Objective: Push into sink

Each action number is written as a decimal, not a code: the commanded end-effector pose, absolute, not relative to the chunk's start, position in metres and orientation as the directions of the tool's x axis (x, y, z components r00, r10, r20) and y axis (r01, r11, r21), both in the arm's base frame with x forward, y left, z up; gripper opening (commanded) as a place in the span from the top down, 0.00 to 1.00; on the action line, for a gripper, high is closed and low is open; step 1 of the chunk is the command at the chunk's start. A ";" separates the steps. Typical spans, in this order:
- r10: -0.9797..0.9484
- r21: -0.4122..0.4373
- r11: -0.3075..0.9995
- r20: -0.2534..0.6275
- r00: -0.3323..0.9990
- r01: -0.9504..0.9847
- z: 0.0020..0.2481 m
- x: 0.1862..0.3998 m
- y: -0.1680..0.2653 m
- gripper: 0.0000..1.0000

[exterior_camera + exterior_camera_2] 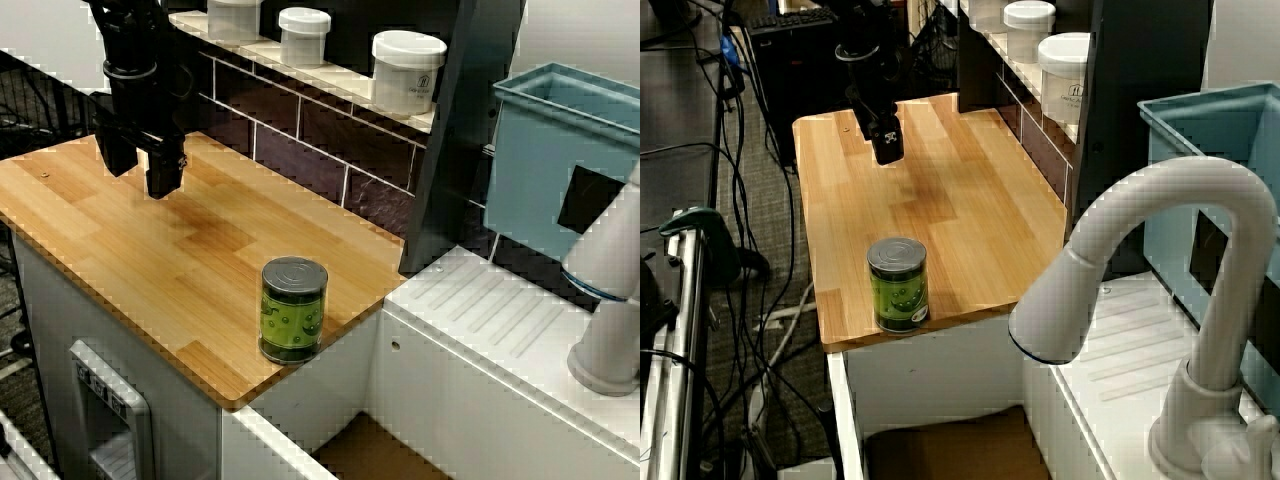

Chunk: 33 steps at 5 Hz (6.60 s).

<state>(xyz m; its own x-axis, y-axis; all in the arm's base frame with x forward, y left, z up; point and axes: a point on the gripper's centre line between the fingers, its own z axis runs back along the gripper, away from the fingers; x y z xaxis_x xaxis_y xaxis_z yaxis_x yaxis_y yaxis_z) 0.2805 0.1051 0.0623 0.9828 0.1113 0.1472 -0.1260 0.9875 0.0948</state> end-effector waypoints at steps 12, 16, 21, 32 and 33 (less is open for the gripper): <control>-0.237 0.001 0.971 0.106 0.966 0.238 0.064 0.272 -0.041 0.00; -0.383 0.029 0.924 0.083 0.920 0.382 0.068 0.247 -0.123 0.00; -0.381 0.048 0.924 0.080 0.921 0.379 0.061 0.250 -0.136 0.00; -0.381 0.048 0.924 0.080 0.921 0.379 0.061 0.250 -0.136 0.00; -0.381 0.048 0.924 0.080 0.921 0.379 0.061 0.250 -0.136 0.00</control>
